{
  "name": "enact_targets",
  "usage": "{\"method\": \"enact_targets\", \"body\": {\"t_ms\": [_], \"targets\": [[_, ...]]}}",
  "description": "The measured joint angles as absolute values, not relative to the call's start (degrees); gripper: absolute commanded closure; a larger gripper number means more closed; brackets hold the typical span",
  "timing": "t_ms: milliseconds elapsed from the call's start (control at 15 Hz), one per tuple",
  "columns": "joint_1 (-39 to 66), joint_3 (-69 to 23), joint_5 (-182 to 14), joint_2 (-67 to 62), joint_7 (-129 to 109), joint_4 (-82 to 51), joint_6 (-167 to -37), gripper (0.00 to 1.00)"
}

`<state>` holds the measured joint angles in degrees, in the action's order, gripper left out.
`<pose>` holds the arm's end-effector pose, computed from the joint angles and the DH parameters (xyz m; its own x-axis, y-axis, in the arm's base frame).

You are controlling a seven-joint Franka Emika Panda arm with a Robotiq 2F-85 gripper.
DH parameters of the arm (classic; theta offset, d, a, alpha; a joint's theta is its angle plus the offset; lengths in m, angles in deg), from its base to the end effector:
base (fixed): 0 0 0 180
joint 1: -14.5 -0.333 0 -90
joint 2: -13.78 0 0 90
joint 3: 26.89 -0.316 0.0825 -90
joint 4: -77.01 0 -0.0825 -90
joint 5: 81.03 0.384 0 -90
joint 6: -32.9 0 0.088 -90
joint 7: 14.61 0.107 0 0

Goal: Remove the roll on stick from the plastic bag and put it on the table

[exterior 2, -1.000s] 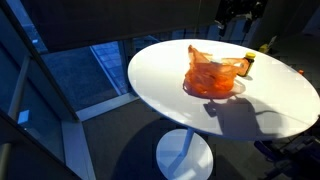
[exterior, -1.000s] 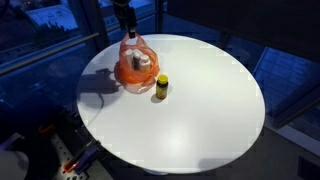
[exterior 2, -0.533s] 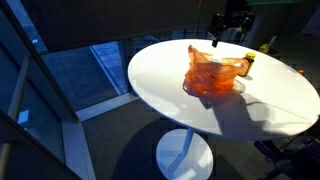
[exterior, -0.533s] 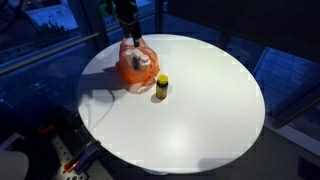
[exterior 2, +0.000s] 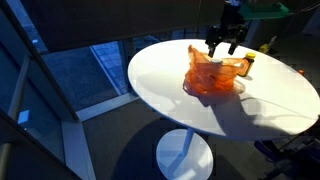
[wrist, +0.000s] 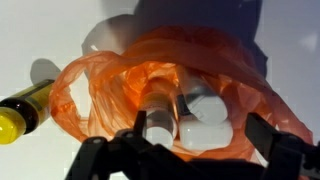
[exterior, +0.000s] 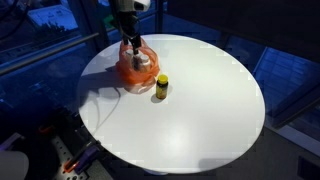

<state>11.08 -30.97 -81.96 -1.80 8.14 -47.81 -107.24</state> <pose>0.5555 0.0730 0.2649 0.9673 -0.2534 -0.0068 -0.2535 -0.9673 -0.0066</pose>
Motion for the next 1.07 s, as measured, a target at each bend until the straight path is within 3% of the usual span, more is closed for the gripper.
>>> {"method": "enact_targets", "body": {"t_ms": [333, 400, 867, 1000, 1067], "targets": [[10.63, -30.97, -81.4, -3.67, 5.75, -47.82, -108.17, 0.0], [10.48, -30.97, -81.4, -4.02, 5.42, -47.82, -108.69, 0.2], [8.99, -30.81, -81.4, -5.62, 5.15, -47.82, -110.54, 0.75], [8.67, -30.68, -81.4, -5.64, 5.15, -47.79, -110.83, 0.88], [8.62, -30.67, -81.4, -5.51, 5.15, -47.78, -110.92, 0.89]]}}
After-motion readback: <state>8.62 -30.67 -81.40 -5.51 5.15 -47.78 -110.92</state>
